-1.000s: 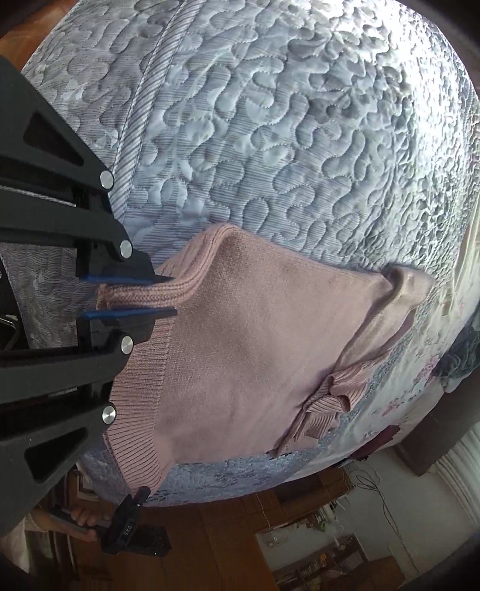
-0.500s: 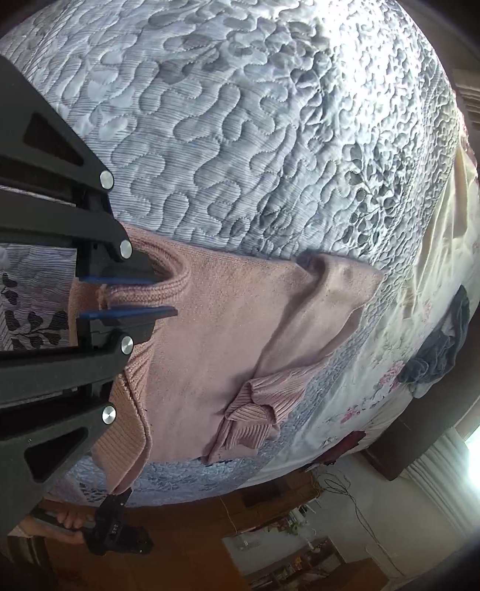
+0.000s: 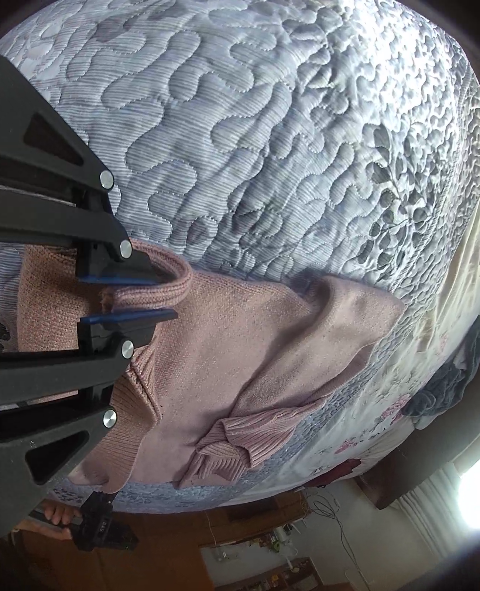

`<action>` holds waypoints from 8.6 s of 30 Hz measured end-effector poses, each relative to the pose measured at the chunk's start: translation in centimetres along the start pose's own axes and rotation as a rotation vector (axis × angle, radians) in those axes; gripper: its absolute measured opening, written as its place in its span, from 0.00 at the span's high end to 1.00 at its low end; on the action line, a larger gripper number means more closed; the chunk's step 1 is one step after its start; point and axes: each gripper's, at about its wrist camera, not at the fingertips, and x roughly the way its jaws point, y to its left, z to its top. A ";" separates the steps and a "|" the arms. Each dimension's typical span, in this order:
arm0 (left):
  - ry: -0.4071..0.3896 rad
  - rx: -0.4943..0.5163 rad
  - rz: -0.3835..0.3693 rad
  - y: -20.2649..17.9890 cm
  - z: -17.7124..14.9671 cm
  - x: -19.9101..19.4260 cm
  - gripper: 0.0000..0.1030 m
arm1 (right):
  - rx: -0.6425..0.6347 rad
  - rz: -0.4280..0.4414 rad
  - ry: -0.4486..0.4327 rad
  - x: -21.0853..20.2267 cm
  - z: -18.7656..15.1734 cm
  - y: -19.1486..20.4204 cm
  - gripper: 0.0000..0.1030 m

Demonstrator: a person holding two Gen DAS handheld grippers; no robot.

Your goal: Fold small clothes

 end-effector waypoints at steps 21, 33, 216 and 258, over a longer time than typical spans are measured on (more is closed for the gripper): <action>-0.048 0.365 0.172 -3.9 0.0 -1.5 0.30 | -0.230 -0.193 -0.108 -3.9 -1.7 3.0 0.49; -0.020 0.518 0.258 -6.1 -0.2 2.8 0.51 | -0.357 -0.288 -0.062 -0.2 -1.5 4.6 0.47; -0.155 0.291 0.011 -9.0 8.0 3.4 0.13 | -0.408 -0.126 0.088 15.4 11.4 22.4 0.74; 0.158 0.236 -0.172 -22.8 7.8 15.5 0.14 | -0.241 -0.181 -0.051 3.5 11.0 7.1 0.57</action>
